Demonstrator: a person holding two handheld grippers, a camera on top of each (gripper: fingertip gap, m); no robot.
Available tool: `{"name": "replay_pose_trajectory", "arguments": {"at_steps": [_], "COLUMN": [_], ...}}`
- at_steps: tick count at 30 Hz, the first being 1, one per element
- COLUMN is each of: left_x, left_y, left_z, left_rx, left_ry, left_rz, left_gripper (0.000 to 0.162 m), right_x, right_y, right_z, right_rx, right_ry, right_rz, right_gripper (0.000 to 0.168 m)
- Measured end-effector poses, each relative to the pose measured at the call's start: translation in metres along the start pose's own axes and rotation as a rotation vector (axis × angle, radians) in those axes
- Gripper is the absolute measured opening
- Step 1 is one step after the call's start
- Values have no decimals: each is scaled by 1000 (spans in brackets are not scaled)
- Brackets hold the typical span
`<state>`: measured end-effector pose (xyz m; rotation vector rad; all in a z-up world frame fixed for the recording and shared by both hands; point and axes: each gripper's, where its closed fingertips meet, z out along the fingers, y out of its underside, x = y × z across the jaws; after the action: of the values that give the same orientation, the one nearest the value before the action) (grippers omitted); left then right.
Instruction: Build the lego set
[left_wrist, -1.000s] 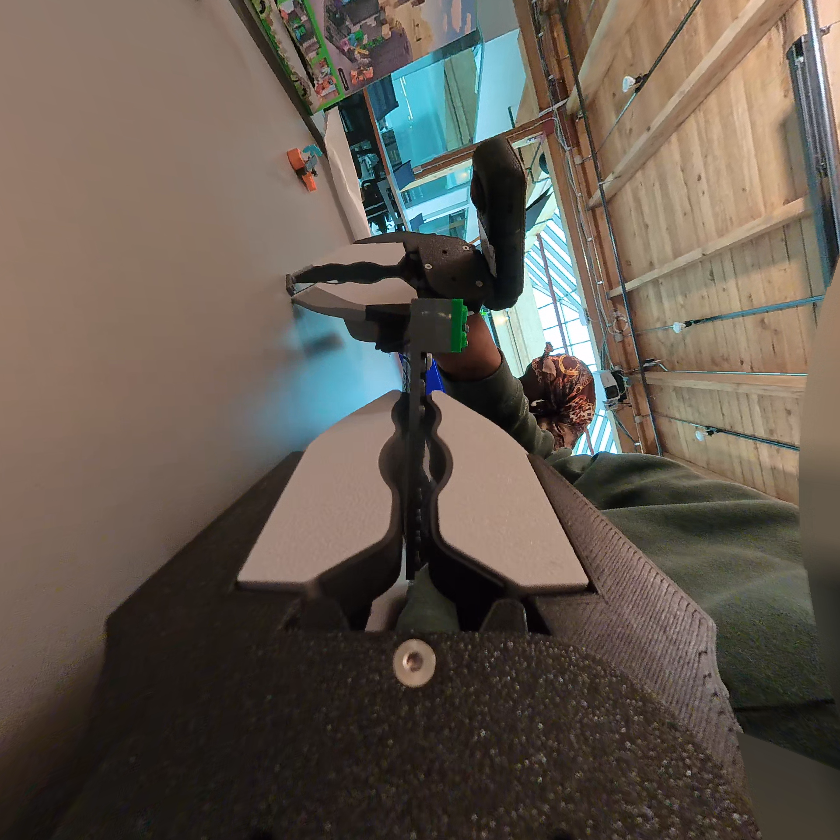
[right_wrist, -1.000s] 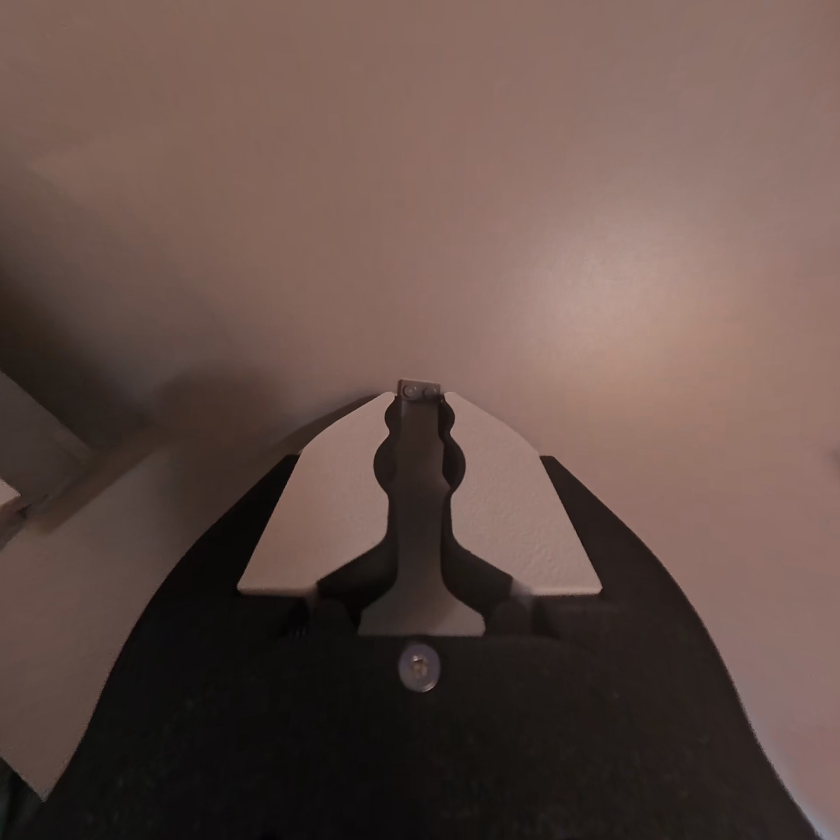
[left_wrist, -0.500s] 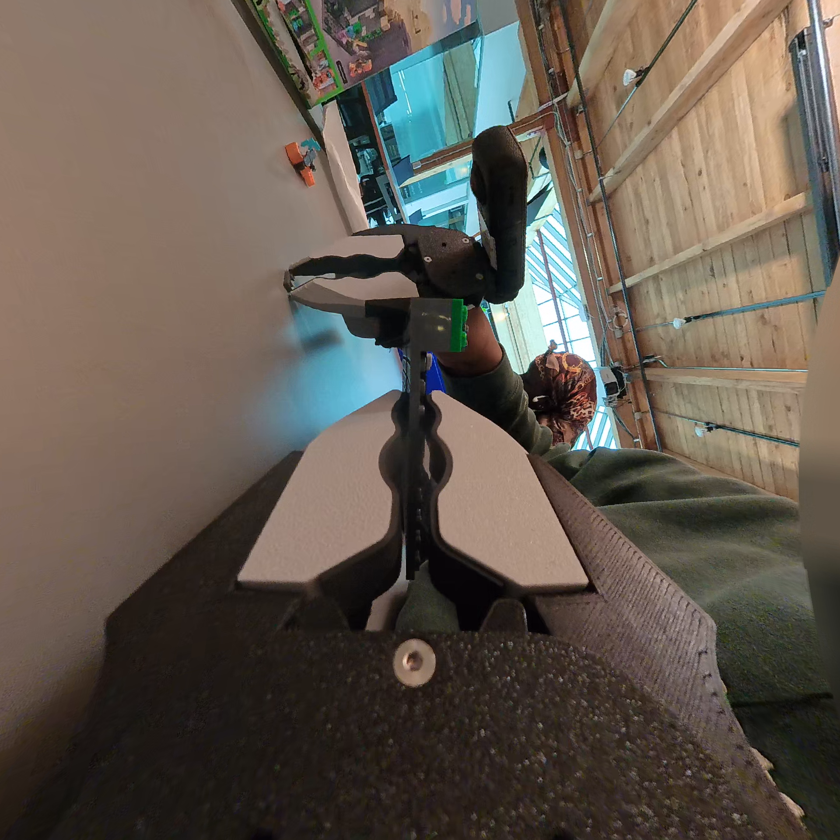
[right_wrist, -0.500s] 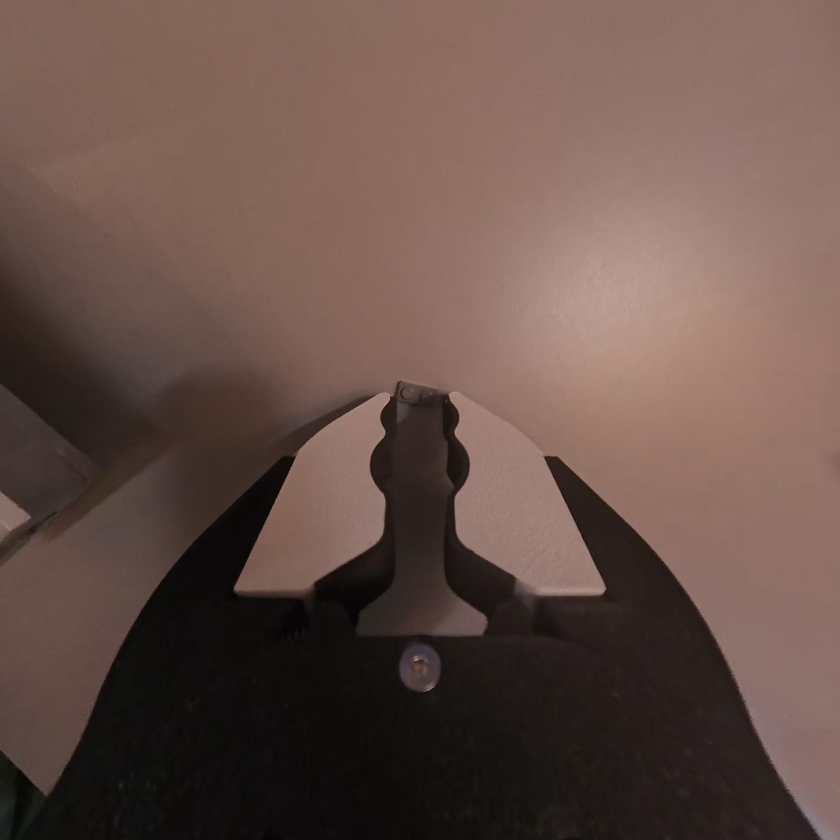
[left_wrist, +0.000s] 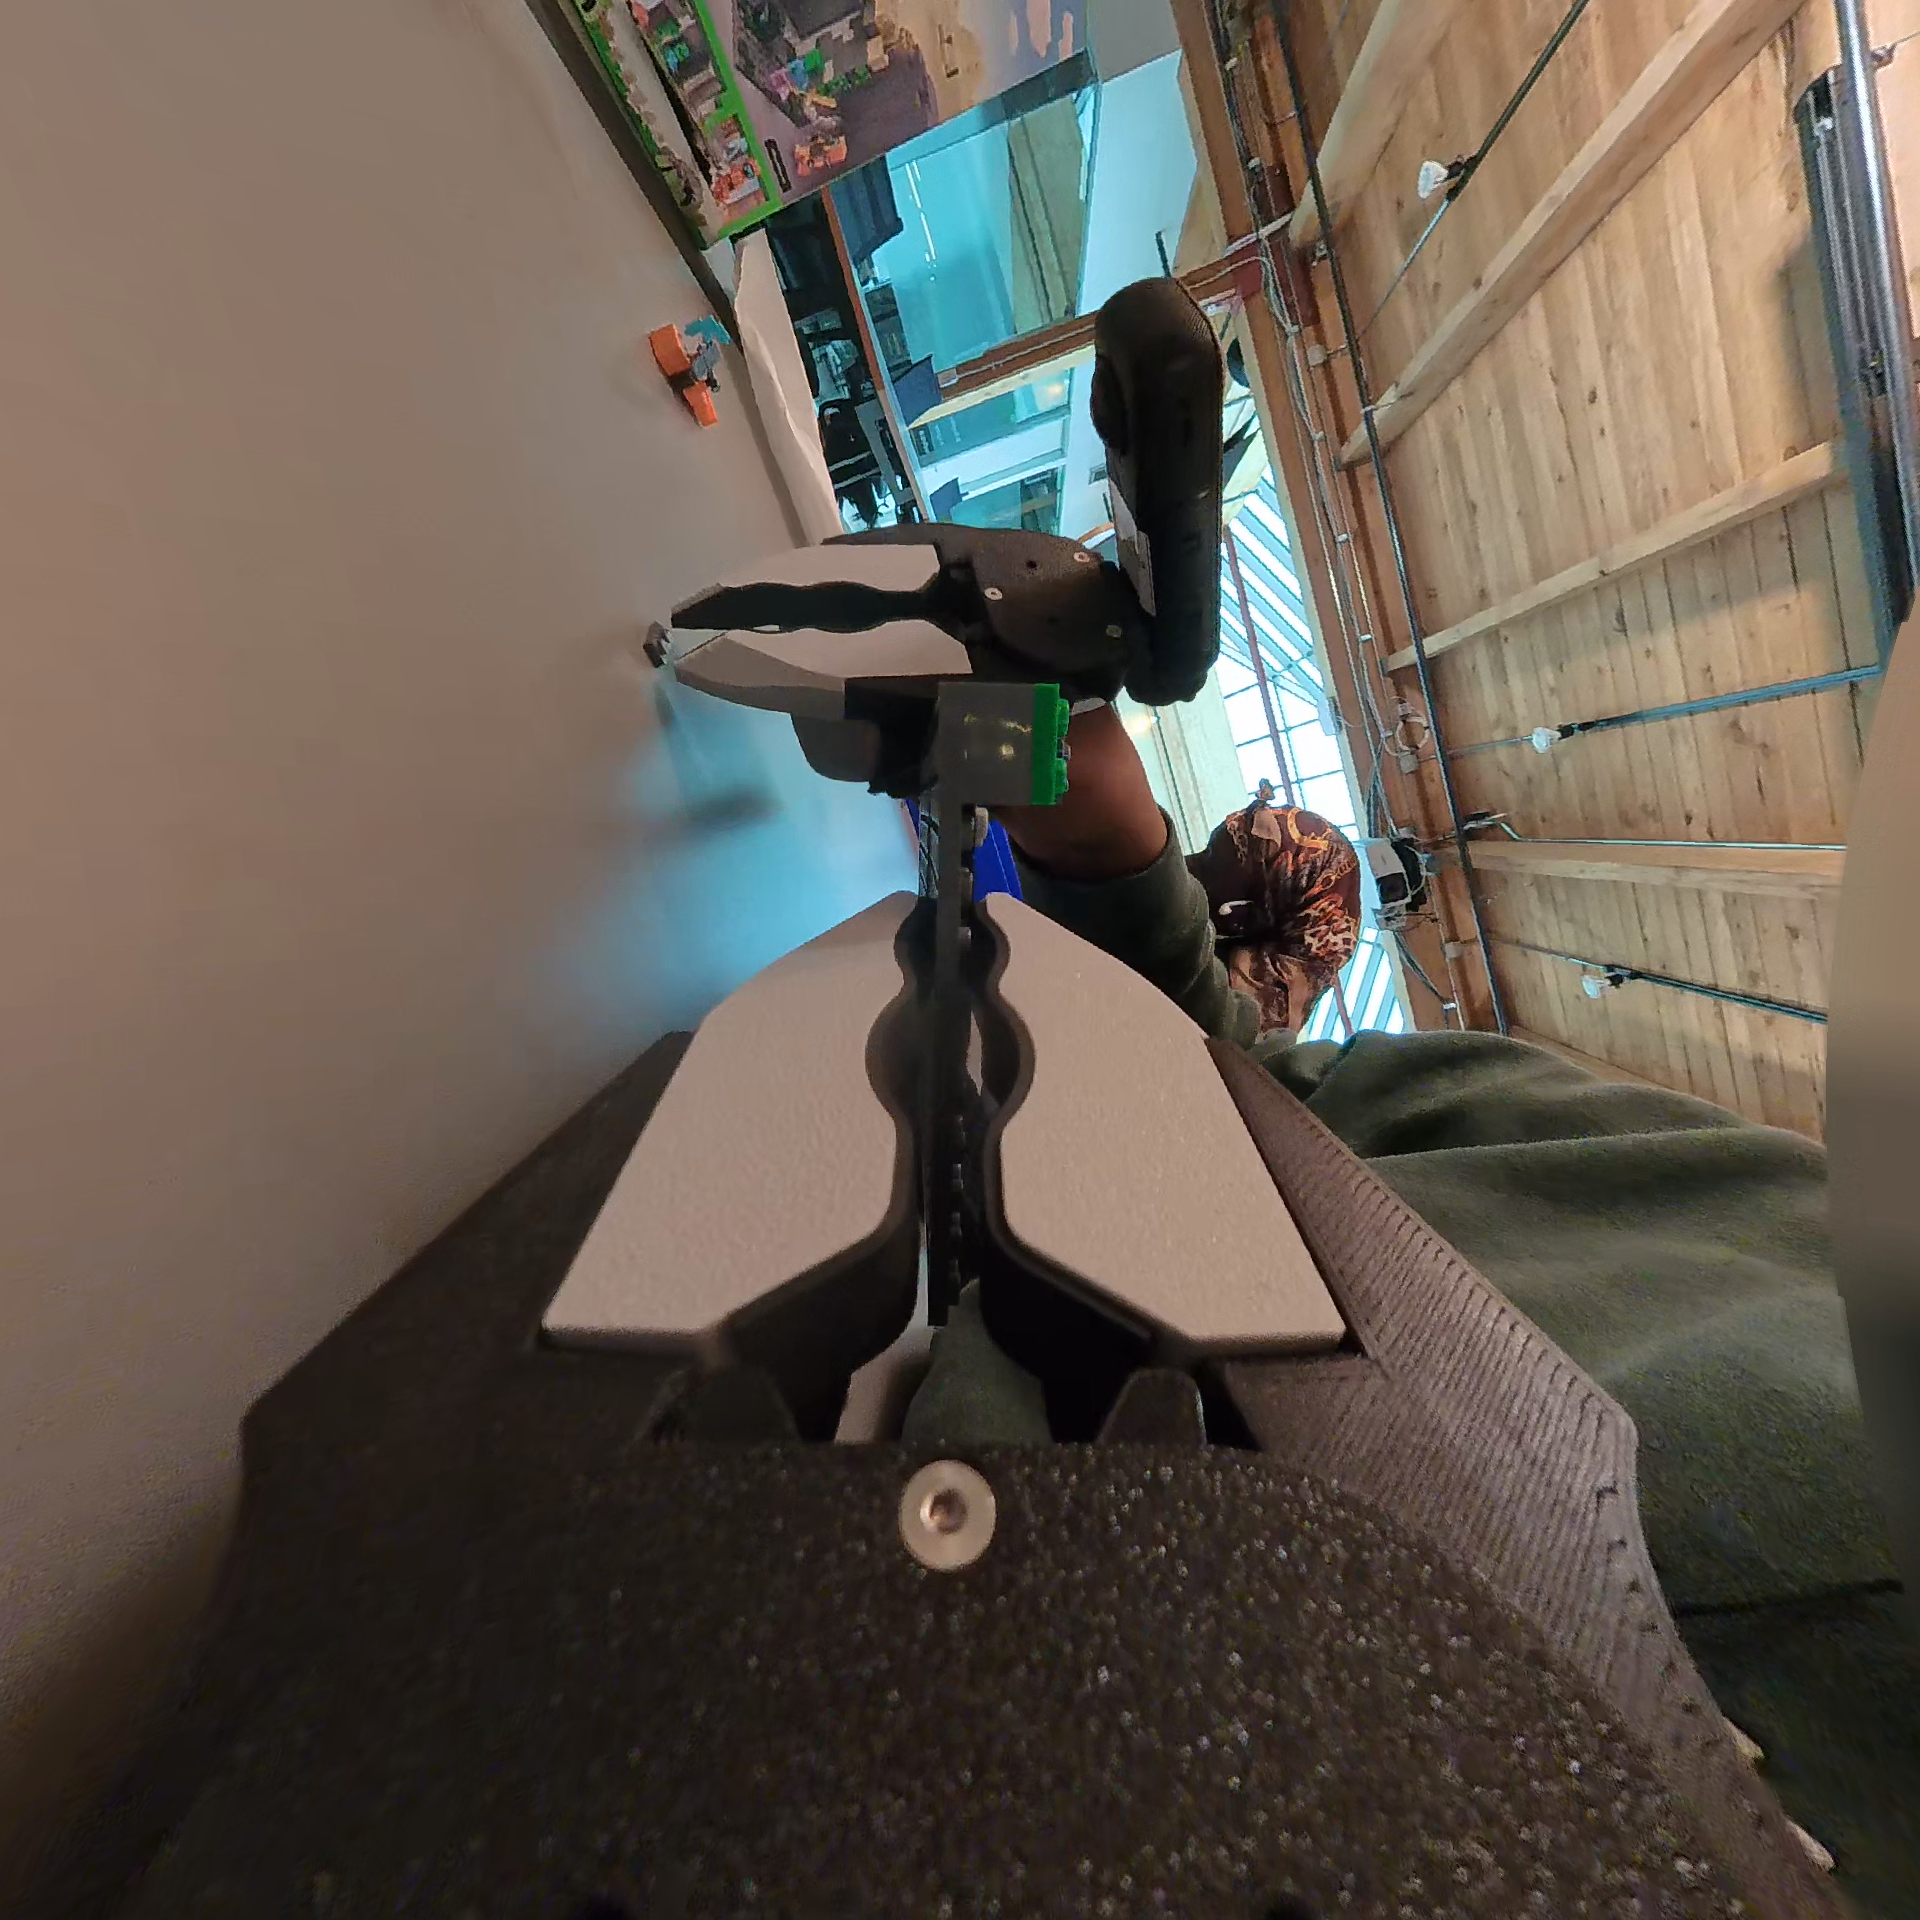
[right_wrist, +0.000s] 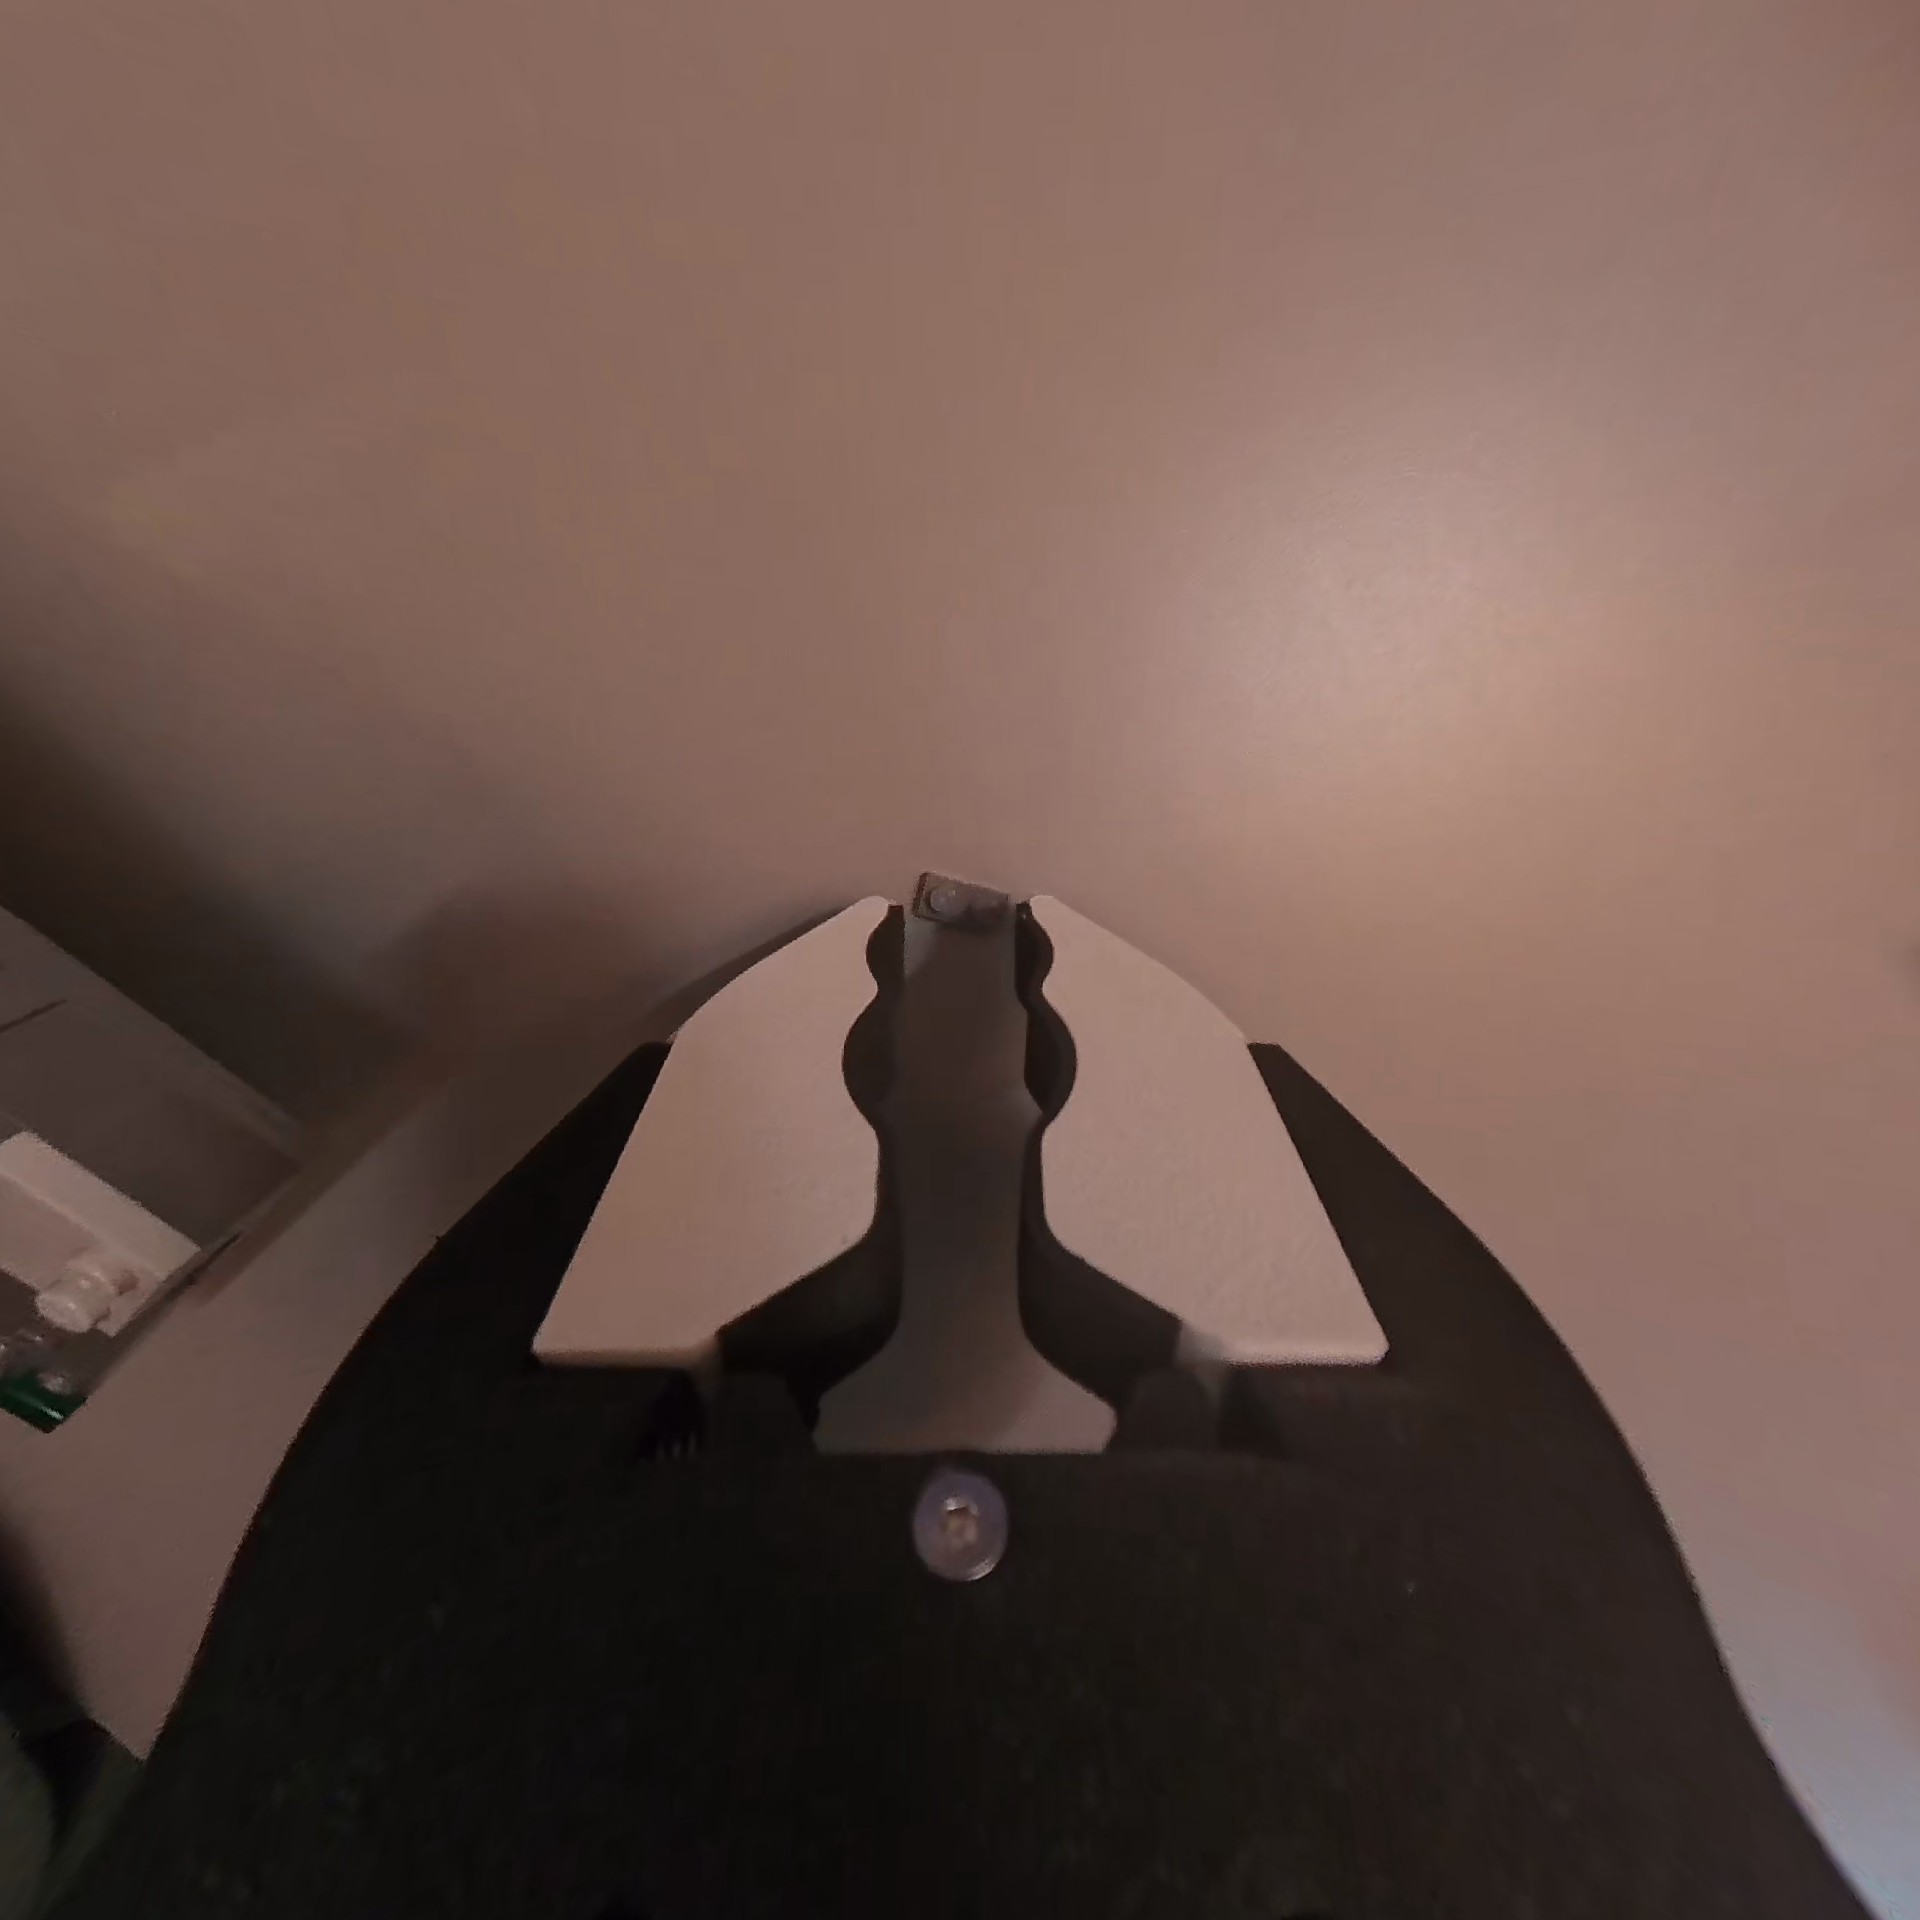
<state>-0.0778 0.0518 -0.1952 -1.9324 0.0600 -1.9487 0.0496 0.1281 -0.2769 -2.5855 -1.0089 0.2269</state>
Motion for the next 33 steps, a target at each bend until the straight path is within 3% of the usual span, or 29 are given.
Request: {"name": "replay_pose_trajectory", "arguments": {"at_steps": [16, 20, 23, 27, 33], "left_x": [5, 2, -1, -5, -7], "left_y": [0, -1, -1, -2, -3], "left_z": [-3, -3, -2, 0, 0], "left_rx": [-3, 7, 7, 8, 23], "left_ry": [52, 18, 2, -33, -73], "left_rz": [-9, -3, -16, -17, -5], "left_gripper": [6, 6, 6, 6, 6], "right_x": [1, -5, -16, -63, -103], "right_y": [1, -10, -33, -58, -54], "right_z": [5, -9, -47, -93, -93], "right_rx": [31, 142, 284, 415, 429], "right_ry": [62, 4, -38, -134, -171], "right_rz": [62, -79, -257, -488, -635], "right_gripper": [15, 15, 15, 15, 15]}}
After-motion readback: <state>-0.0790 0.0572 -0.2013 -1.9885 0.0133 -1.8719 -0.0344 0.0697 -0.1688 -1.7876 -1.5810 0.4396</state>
